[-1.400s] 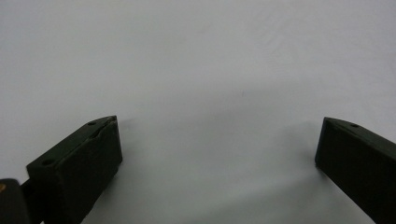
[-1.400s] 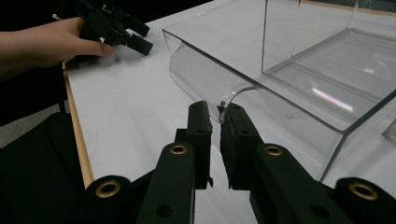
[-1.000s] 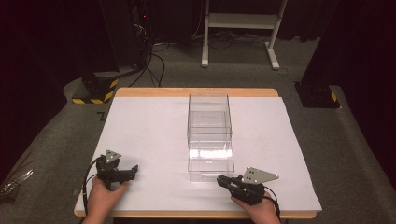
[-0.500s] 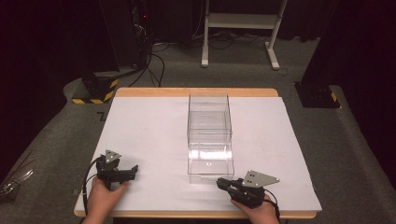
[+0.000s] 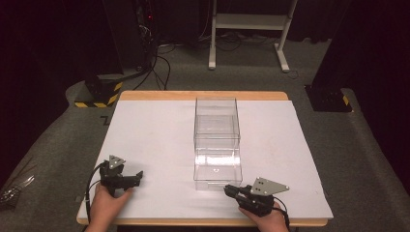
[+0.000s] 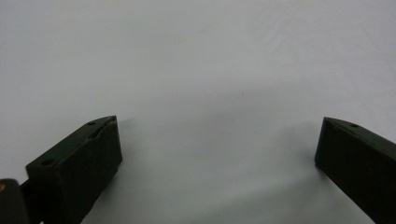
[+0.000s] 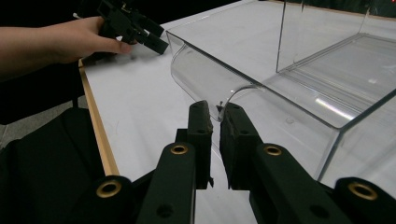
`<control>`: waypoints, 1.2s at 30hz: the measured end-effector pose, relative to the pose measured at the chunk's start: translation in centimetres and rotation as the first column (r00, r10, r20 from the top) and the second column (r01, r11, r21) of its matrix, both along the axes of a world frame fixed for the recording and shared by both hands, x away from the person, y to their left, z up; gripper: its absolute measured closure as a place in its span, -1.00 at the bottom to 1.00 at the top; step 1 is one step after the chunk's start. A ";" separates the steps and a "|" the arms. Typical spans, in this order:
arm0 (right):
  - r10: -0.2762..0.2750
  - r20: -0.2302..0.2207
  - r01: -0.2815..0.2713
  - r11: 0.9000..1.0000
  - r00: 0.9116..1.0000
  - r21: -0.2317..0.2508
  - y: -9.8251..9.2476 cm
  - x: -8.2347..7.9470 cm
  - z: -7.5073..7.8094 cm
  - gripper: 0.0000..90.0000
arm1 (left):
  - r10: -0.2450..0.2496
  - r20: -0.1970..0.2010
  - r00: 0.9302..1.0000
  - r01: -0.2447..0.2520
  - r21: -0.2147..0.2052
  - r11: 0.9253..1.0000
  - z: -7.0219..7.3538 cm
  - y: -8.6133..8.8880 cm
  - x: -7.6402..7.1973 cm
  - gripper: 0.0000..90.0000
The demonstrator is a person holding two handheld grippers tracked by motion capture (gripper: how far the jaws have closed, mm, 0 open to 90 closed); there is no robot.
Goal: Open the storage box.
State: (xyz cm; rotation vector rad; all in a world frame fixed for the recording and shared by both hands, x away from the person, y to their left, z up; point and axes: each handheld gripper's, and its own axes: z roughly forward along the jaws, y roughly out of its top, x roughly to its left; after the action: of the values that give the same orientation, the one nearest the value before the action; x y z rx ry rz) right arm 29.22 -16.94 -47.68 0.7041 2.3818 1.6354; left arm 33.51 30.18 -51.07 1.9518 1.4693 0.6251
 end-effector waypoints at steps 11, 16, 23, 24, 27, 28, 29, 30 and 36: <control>-0.041 0.026 0.040 0.999 0.999 0.025 -1.2 -0.2 0.8 0.67 | 0.000 0.000 1.000 0.000 0.000 1.000 0.0 0.0 0.0 -0.98; -0.063 0.061 0.059 0.996 0.996 0.063 -2.1 -0.2 1.9 0.68 | 0.000 0.000 1.000 0.000 0.000 1.000 0.0 0.0 0.0 -0.99; -0.121 0.094 0.113 0.990 0.988 0.086 -3.3 0.1 2.6 0.66 | 0.000 0.000 1.000 0.000 0.000 1.000 0.0 0.0 0.0 -0.98; -0.132 0.099 0.123 0.988 0.986 0.088 -3.5 0.2 2.6 0.65 | 0.000 0.000 1.000 0.000 0.000 1.000 0.0 0.0 0.0 -0.99; -0.168 0.103 0.159 0.983 0.980 0.088 -4.2 0.5 2.6 0.62 | 0.000 0.000 1.000 0.000 0.000 1.000 0.0 0.0 0.0 -0.99; -0.180 0.106 0.172 0.982 0.978 0.084 -4.4 0.6 2.6 0.61 | 0.000 0.000 1.000 0.000 -0.001 1.000 0.0 0.0 0.0 -0.99; -0.194 0.108 0.186 0.979 0.975 0.083 -4.6 0.8 2.6 0.60 | 0.000 0.000 1.000 0.000 -0.001 1.000 0.0 0.0 0.0 -0.99; -0.208 0.110 0.199 0.977 0.972 0.081 -4.9 0.9 2.5 0.60 | 0.000 0.000 1.000 0.000 -0.001 1.000 0.0 0.0 0.0 -0.99; -0.292 0.113 0.285 0.956 0.950 0.072 -6.2 1.5 1.9 0.56 | -0.001 -0.001 1.000 0.001 -0.001 1.000 0.0 0.0 0.0 -0.99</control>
State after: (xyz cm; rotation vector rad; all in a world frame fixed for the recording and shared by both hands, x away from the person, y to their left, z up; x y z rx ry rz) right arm 30.69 -23.17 -45.79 0.8871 2.0441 1.5743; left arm 33.52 30.19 -51.07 1.9521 1.4690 0.6234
